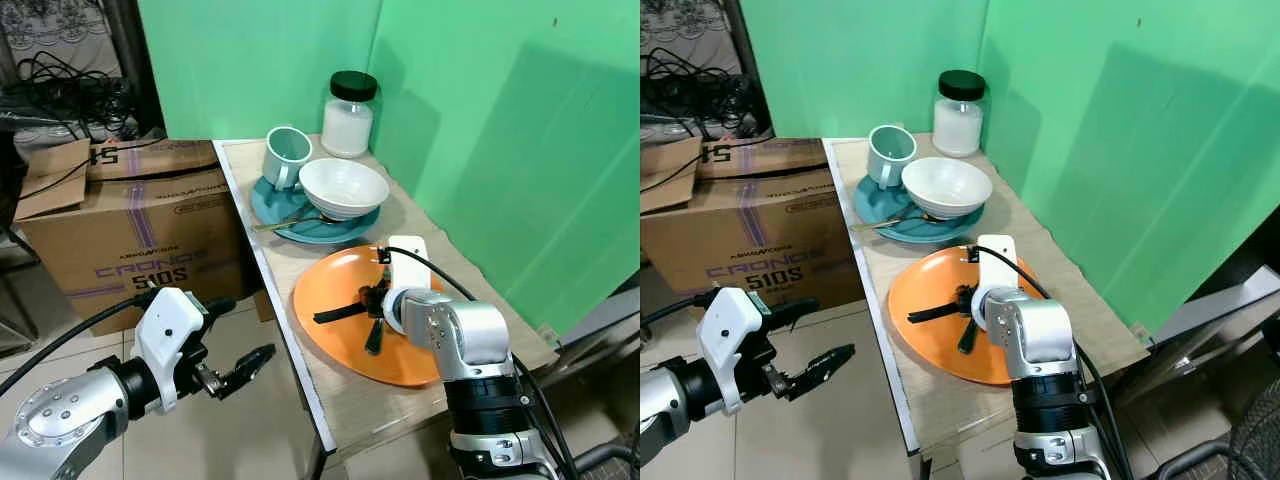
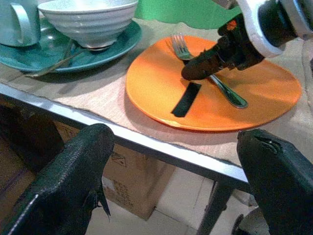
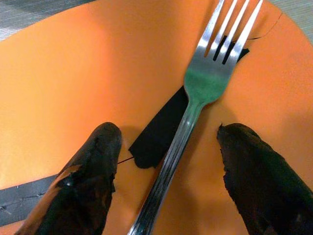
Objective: Setting the table
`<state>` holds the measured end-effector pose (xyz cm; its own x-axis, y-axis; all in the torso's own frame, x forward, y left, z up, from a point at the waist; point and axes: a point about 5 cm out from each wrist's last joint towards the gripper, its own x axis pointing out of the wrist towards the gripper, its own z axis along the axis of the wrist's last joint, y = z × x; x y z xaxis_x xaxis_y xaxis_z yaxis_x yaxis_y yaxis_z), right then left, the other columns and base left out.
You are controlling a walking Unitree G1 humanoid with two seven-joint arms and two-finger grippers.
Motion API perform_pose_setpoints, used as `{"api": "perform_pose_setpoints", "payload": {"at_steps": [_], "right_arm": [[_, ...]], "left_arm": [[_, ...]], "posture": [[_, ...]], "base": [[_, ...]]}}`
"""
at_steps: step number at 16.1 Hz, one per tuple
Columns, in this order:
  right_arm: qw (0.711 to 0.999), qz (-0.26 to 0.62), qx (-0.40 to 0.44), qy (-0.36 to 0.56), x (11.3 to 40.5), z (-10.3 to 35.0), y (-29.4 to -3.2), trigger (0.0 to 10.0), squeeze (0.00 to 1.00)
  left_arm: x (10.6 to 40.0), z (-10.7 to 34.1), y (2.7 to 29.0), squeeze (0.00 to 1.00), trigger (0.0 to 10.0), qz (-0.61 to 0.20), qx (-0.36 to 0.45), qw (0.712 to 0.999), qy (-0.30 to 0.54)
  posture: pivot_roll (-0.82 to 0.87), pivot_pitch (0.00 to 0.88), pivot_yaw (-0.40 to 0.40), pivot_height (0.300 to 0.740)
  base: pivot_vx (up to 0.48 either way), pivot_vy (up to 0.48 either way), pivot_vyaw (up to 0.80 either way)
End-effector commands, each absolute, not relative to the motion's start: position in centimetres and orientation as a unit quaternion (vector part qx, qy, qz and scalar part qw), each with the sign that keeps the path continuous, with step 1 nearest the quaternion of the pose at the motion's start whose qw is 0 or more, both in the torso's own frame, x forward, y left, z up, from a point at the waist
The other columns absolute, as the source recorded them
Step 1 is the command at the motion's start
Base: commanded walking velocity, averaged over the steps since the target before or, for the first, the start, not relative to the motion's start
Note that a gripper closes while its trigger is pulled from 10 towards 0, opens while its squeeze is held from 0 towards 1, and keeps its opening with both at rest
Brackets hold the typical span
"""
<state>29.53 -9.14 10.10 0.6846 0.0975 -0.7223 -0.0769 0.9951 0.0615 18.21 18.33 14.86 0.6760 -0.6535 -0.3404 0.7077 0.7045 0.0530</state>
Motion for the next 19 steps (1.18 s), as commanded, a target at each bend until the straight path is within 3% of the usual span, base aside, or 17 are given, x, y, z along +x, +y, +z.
{"api": "perform_pose_setpoints", "payload": {"at_steps": [1,19], "right_arm": [[0.908,0.036,0.015,0.416,29.40,9.50,-9.62,0.0,0.00],[0.914,0.058,0.046,0.399,29.94,10.19,-9.17,0.0,0.00]], "left_arm": [[17.83,15.14,17.92,0.00,10.0,-0.393,0.088,0.903,0.151],[18.31,15.31,17.96,0.00,10.0,-0.399,0.092,0.901,0.144]], "posture": [[0.14,0.000,-0.070,0.740],[0.14,0.000,-0.063,0.740]], "base": [[0.000,0.000,0.00],[0.000,0.000,0.00]]}}
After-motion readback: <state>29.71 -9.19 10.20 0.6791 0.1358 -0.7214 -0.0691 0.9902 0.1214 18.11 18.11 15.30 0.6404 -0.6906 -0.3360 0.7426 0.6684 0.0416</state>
